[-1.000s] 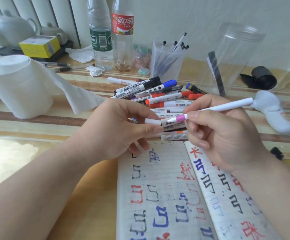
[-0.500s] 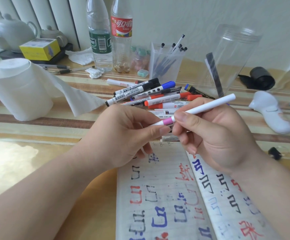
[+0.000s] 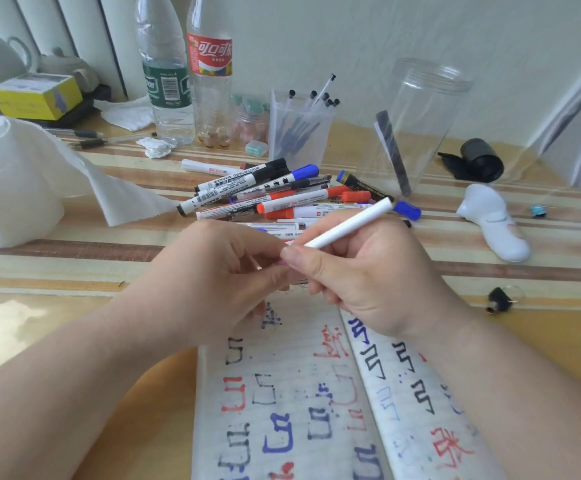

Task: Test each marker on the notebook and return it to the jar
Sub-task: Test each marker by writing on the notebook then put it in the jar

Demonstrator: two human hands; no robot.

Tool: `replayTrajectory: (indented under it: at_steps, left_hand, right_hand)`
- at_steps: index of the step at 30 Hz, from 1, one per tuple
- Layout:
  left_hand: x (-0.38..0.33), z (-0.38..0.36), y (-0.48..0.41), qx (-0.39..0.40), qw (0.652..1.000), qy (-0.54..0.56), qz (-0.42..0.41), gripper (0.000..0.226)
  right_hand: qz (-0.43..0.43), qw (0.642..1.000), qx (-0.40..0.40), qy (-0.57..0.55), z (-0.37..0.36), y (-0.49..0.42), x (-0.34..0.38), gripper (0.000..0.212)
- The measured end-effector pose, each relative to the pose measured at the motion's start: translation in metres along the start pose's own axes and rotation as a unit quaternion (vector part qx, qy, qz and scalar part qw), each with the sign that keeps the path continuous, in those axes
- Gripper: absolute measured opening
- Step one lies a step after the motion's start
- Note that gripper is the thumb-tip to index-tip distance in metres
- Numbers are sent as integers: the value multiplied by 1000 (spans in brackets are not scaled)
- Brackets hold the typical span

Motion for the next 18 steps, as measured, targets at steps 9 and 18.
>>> replayTrajectory:
  at_steps: [9,18]
  left_hand:
    - [6,4,1,-50,997,8,56,9]
    - [8,3,-1,-43,995,-4,90,17]
  right_hand:
    - [-42,983,8,179,13,-2,-7,25]
    - [-67,968,-6,242,15,-5,-13,18]
Point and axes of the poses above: each hand's wrist, its own y-axis away from the middle knuckle, its own z-axis out of the back of the hand, x = y × z, the point moved 4 cm from there along -y, towards the middle knuckle, and after that the axes turned 12 degrees about -z, right-handed, at the moved point
